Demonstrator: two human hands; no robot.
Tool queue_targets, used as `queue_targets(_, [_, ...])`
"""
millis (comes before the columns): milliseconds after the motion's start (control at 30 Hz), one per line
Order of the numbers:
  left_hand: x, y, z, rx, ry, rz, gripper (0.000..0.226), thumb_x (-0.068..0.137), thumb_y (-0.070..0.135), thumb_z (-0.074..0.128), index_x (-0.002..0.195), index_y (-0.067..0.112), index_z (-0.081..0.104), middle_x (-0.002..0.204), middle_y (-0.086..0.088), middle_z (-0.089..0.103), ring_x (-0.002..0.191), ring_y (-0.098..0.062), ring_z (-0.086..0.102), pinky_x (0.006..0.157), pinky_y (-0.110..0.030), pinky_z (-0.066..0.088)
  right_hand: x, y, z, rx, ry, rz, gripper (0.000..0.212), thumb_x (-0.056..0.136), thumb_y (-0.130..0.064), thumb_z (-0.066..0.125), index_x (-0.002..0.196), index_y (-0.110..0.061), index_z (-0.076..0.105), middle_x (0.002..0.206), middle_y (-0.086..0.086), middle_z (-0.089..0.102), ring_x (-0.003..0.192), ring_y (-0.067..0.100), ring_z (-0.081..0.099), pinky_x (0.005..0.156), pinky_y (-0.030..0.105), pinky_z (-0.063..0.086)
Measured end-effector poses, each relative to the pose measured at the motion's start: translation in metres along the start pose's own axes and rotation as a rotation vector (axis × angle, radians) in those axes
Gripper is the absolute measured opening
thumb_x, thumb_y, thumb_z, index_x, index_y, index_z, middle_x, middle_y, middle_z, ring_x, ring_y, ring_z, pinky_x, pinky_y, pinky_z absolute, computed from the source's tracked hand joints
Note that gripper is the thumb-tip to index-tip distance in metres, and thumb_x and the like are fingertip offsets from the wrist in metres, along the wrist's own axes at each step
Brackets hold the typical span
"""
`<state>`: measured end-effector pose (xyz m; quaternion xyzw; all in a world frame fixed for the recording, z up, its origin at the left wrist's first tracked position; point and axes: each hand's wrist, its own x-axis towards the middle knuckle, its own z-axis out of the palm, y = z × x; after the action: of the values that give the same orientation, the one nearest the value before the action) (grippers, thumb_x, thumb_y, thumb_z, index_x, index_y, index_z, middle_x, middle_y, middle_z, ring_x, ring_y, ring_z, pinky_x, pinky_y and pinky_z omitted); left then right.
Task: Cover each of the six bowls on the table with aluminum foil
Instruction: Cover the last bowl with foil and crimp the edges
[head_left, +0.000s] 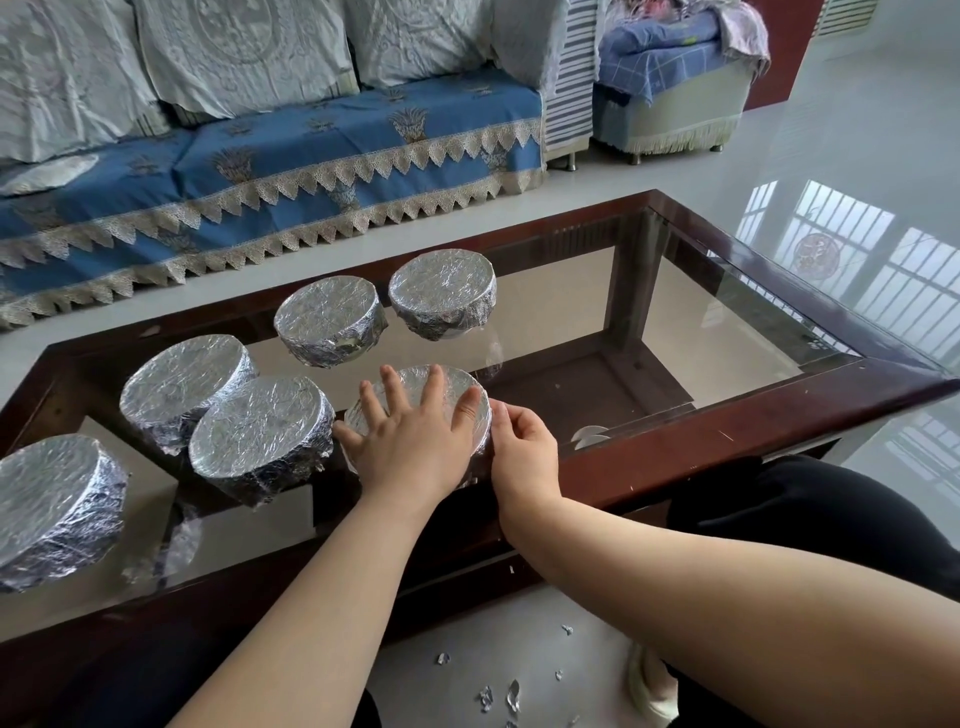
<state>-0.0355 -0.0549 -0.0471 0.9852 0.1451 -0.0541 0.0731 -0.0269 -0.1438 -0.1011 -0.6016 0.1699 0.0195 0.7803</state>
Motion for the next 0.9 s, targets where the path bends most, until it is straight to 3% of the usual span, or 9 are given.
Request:
queue_targets(133, [-0.001, 0.001, 0.0, -0.001, 0.001, -0.002, 0.083, 0.082, 0.077, -0.006, 0.157, 0.043, 0.004, 0.167, -0.01, -0.008, 0.152, -0.034, -0.01, 0.114, -0.067, -0.001, -0.001, 0.001, 0.005, 0.048, 0.044, 0.029, 0.017, 0.094, -0.032, 0.06, 0.085, -0.021, 0.068, 0.084, 0.003, 0.071, 0.074, 0.017, 0.063, 0.08, 0.044, 0.055])
queue_targets(300, [-0.001, 0.001, -0.001, -0.019, -0.003, -0.013, 0.077, 0.088, 0.076, 0.0, 0.157, 0.043, 0.006, 0.167, -0.01, -0.008, 0.152, -0.036, -0.011, 0.114, -0.068, -0.002, -0.002, -0.006, 0.004, -0.004, 0.065, -0.019, 0.009, 0.097, -0.024, 0.054, 0.095, -0.019, 0.062, 0.089, -0.004, 0.067, 0.077, 0.007, 0.06, 0.073, 0.023, 0.05])
queue_targets(433, [0.003, -0.001, -0.008, -0.074, -0.051, -0.024, 0.07, 0.092, 0.074, 0.005, 0.156, 0.045, 0.01, 0.167, -0.006, -0.009, 0.152, -0.036, -0.012, 0.115, -0.067, -0.003, -0.013, -0.008, -0.004, -0.057, -0.023, -0.071, 0.019, 0.102, -0.03, 0.042, 0.105, -0.017, 0.055, 0.093, -0.012, 0.062, 0.089, 0.007, 0.059, 0.083, 0.024, 0.047])
queue_targets(500, [0.006, -0.005, -0.016, -0.114, -0.08, -0.014, 0.066, 0.094, 0.073, 0.007, 0.154, 0.048, 0.012, 0.168, 0.0, -0.004, 0.152, -0.034, -0.006, 0.115, -0.065, 0.003, -0.021, -0.004, -0.009, -0.1, -0.097, -0.135, 0.022, 0.103, -0.033, 0.039, 0.111, -0.021, 0.056, 0.108, -0.015, 0.06, 0.105, 0.004, 0.056, 0.088, 0.015, 0.042])
queue_targets(567, [0.005, -0.011, -0.021, -0.097, -0.08, 0.007, 0.065, 0.093, 0.073, 0.005, 0.154, 0.05, 0.011, 0.167, 0.005, 0.003, 0.151, -0.033, 0.004, 0.115, -0.061, 0.013, -0.024, 0.002, -0.012, -0.162, -0.155, -0.221, 0.017, 0.104, -0.028, 0.037, 0.112, -0.032, 0.052, 0.126, -0.013, 0.05, 0.124, -0.004, 0.042, 0.094, 0.0, 0.03])
queue_targets(633, [0.004, -0.017, -0.022, -0.025, -0.051, 0.024, 0.066, 0.092, 0.073, 0.002, 0.154, 0.051, 0.01, 0.167, 0.005, 0.008, 0.147, -0.033, 0.013, 0.113, -0.058, 0.019, -0.022, 0.006, -0.013, -0.208, -0.162, -0.276, 0.026, 0.104, -0.022, 0.036, 0.122, -0.028, 0.053, 0.133, -0.005, 0.043, 0.122, -0.018, 0.032, 0.095, -0.006, 0.021])
queue_targets(733, [0.001, -0.02, -0.017, 0.089, 0.015, 0.028, 0.068, 0.091, 0.072, -0.001, 0.154, 0.049, 0.01, 0.165, 0.003, 0.015, 0.141, -0.032, 0.022, 0.109, -0.055, 0.023, -0.018, 0.007, -0.016, -0.253, -0.18, -0.288, 0.037, 0.105, -0.021, 0.032, 0.137, -0.02, 0.05, 0.127, -0.005, 0.046, 0.113, -0.027, 0.028, 0.094, -0.007, 0.018])
queue_targets(833, [-0.001, -0.016, -0.009, 0.142, 0.086, 0.031, 0.071, 0.091, 0.07, -0.001, 0.156, 0.042, 0.012, 0.162, -0.008, 0.023, 0.143, -0.035, 0.02, 0.112, -0.056, 0.018, -0.017, 0.005, -0.015, -0.246, -0.135, -0.304, 0.03, 0.103, -0.024, 0.038, 0.13, -0.023, 0.051, 0.119, -0.014, 0.051, 0.118, -0.01, 0.041, 0.095, 0.001, 0.029])
queue_targets(900, [-0.002, -0.013, -0.003, 0.122, 0.123, 0.036, 0.078, 0.09, 0.068, -0.001, 0.157, 0.033, 0.014, 0.159, -0.017, 0.024, 0.147, -0.037, 0.015, 0.117, -0.055, 0.011, -0.016, 0.003, -0.015, -0.193, -0.089, -0.232, 0.018, 0.102, -0.027, 0.044, 0.116, -0.022, 0.054, 0.111, -0.013, 0.058, 0.107, -0.001, 0.054, 0.089, 0.009, 0.04])
